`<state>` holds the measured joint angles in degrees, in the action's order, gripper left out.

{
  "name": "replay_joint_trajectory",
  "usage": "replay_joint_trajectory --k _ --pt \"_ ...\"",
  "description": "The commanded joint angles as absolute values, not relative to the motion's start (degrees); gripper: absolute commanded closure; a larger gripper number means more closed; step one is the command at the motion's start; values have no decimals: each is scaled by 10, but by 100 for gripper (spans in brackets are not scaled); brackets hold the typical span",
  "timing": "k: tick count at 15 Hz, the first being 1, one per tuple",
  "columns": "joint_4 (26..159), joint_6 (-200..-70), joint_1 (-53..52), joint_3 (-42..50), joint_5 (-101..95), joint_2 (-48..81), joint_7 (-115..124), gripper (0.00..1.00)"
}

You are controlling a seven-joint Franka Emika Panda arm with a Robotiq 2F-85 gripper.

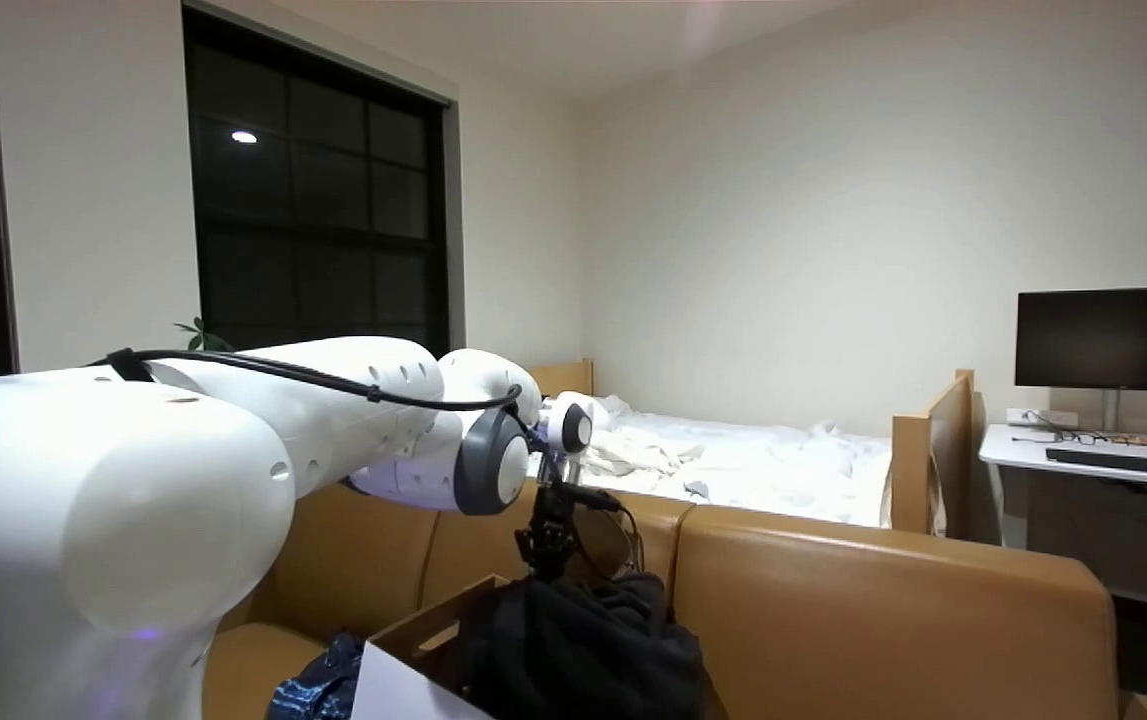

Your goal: Put the black jersey in the box

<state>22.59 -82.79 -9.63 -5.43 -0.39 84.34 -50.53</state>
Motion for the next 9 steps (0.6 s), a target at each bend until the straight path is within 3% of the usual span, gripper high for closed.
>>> replay_joint_trajectory --k 1,5,6,9 --pt "242 -924 -102 -30 -21 847 -469 97" --pt "238 -949 -103 -26 -20 849 -442 97" --pt "236 -948 -103 -26 -21 849 -440 64" --pt "221 -929 -103 -29 -18 849 -432 52"
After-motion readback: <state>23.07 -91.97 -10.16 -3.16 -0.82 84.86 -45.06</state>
